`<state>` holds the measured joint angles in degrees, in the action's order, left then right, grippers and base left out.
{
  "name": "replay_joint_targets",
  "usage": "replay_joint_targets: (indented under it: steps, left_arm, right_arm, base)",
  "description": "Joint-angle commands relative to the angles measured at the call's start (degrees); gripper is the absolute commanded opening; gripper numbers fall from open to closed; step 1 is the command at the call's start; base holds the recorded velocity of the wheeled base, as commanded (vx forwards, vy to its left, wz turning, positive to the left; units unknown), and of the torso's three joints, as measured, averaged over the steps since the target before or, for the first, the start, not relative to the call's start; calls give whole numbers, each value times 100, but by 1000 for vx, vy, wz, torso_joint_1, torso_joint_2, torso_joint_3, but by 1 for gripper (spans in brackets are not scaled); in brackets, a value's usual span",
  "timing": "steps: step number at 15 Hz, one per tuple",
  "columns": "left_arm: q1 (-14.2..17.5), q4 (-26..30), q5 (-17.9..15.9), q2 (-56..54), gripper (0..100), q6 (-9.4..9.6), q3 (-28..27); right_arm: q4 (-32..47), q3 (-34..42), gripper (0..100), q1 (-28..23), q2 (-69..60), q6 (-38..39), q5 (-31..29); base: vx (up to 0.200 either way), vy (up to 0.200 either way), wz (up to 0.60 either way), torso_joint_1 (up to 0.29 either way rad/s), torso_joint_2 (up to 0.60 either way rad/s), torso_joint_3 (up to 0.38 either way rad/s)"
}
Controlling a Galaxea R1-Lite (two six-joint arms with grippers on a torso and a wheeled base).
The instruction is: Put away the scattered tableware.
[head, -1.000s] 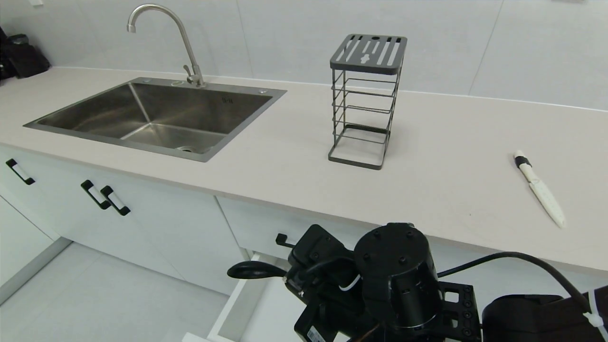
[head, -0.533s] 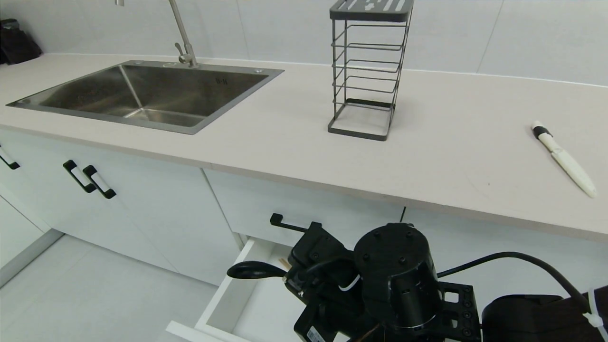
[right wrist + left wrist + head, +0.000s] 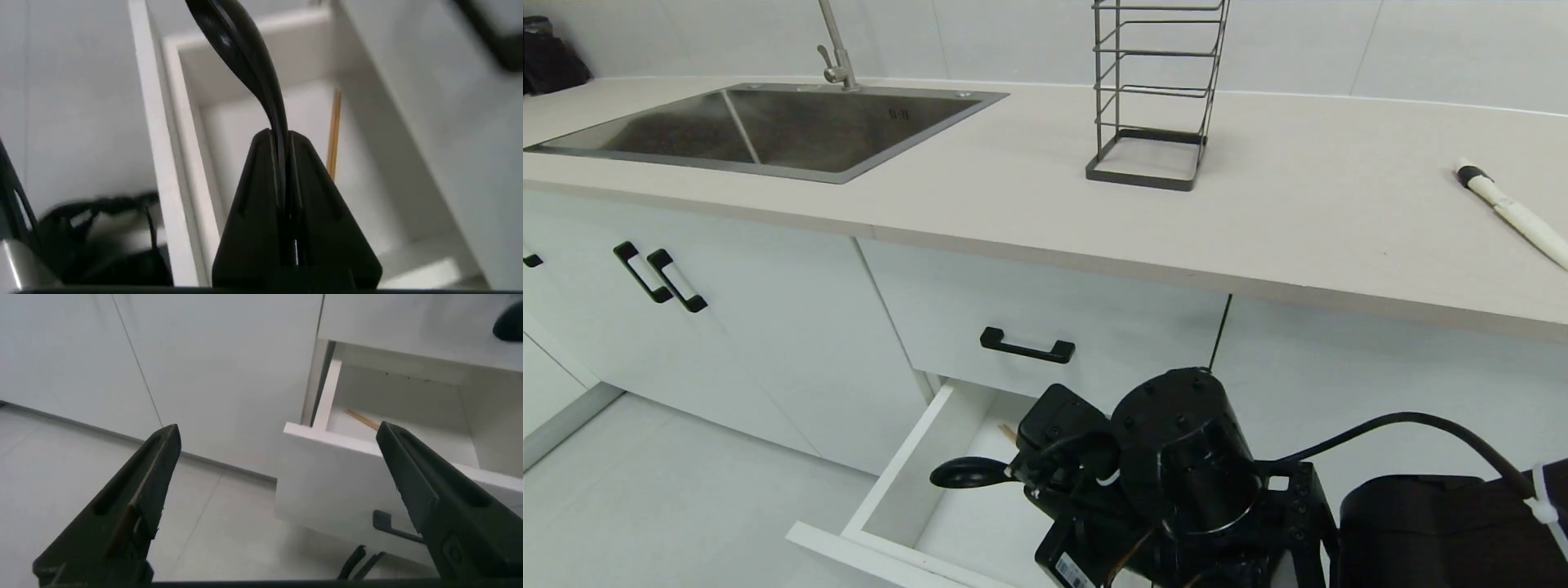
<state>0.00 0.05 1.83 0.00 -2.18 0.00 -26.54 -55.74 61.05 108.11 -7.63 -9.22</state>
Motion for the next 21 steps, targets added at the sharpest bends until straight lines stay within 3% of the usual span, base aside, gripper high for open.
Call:
replay_joint_targets:
  steps: [1,11,13,21]
  left_arm:
    - [0,-5,2,0,100,-2,0]
    - [0,-5,2,0,100,-2,0]
    - [0,-5,2,0,100,-2,0]
    - [0,-5,2,0,100,-2,0]
  right_arm:
    - [342,-315,0,-111,44,-2,-1]
    - [465,-1220,0,-454,1046,7,385]
    - [852,-1467,0,-691,1072,-28,509]
    - [993,-1467,0,-647,1485,-28,535]
  base:
    - [0,0,0,-119,271,119]
    - [0,0,0,-12,94,38]
    - [0,0,0,0,0,0]
    - [0,0,0,0,0,0]
